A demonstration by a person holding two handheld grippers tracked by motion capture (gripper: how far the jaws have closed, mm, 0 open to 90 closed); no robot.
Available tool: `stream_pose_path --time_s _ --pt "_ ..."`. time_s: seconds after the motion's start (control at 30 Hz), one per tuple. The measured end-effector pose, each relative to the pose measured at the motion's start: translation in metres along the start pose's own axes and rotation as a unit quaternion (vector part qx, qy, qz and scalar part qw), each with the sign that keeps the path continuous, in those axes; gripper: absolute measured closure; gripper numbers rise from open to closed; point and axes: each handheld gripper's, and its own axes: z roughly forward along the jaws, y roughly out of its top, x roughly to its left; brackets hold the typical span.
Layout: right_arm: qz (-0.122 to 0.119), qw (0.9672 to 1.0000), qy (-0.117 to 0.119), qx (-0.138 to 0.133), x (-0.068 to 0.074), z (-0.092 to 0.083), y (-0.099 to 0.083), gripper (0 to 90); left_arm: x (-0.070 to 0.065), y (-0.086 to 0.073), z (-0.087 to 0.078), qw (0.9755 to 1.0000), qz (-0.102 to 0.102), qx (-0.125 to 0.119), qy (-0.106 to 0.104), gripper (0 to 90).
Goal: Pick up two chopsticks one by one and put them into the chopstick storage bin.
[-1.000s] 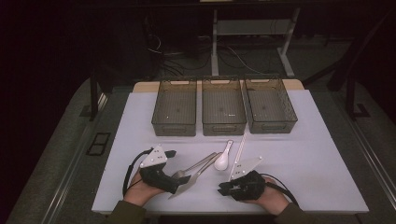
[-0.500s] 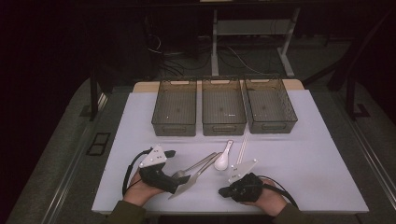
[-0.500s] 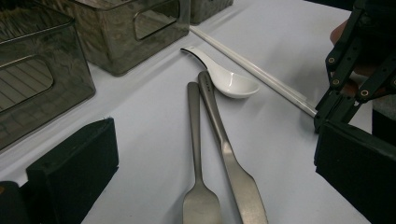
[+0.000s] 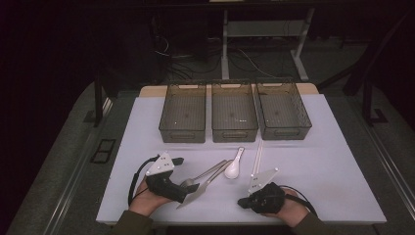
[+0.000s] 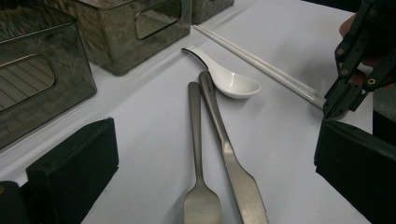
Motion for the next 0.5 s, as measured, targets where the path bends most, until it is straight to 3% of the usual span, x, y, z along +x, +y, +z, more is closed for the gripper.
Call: stream_pose_path --time_s 0.03,0.5 --pt "0.009 1.0 0.002 -0.001 0.001 -0.001 -0.001 87.5 0.0 0.0 0.0 1.0 0.0 0.0 0.0 0.0" --pt "0.014 0.9997 -0.014 0.012 -0.005 -0.018 -0.017 87.9 0.0 0.0 0.001 1.0 -0.001 0.0 0.0 0.0"
